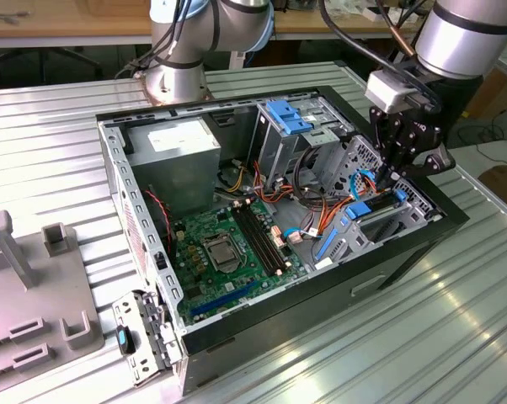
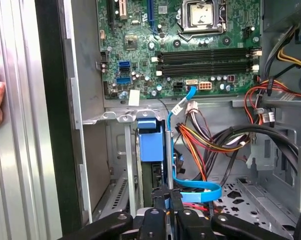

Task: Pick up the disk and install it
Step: 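Insert the second disk wire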

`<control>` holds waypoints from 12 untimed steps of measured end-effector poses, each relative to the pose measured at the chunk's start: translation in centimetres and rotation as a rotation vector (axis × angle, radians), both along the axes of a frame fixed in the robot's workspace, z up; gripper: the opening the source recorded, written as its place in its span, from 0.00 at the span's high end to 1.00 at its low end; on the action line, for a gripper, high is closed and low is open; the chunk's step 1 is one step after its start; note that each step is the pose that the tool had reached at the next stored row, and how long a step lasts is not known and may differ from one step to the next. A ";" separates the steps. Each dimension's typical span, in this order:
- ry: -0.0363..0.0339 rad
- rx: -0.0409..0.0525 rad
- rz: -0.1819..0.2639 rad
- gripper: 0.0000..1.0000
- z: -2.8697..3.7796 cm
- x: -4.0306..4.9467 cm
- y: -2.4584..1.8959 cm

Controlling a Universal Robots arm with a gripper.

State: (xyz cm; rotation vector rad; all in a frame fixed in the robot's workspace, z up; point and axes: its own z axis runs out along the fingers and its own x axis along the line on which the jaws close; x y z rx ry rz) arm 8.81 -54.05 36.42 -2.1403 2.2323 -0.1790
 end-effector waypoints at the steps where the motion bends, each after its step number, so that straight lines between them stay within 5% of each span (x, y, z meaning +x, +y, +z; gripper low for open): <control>1: -0.0003 0.0032 0.004 0.84 -0.08 -0.02 -0.02; 6: -0.0202 0.0039 0.030 0.84 -0.41 -0.30 -0.21; 7: -0.0342 0.0038 0.032 0.84 -0.45 -0.36 -0.33; 8: -0.0386 0.0040 0.033 0.84 -0.47 -0.40 -0.36; 12: -0.0467 0.0104 0.044 0.84 -0.73 -0.80 -0.66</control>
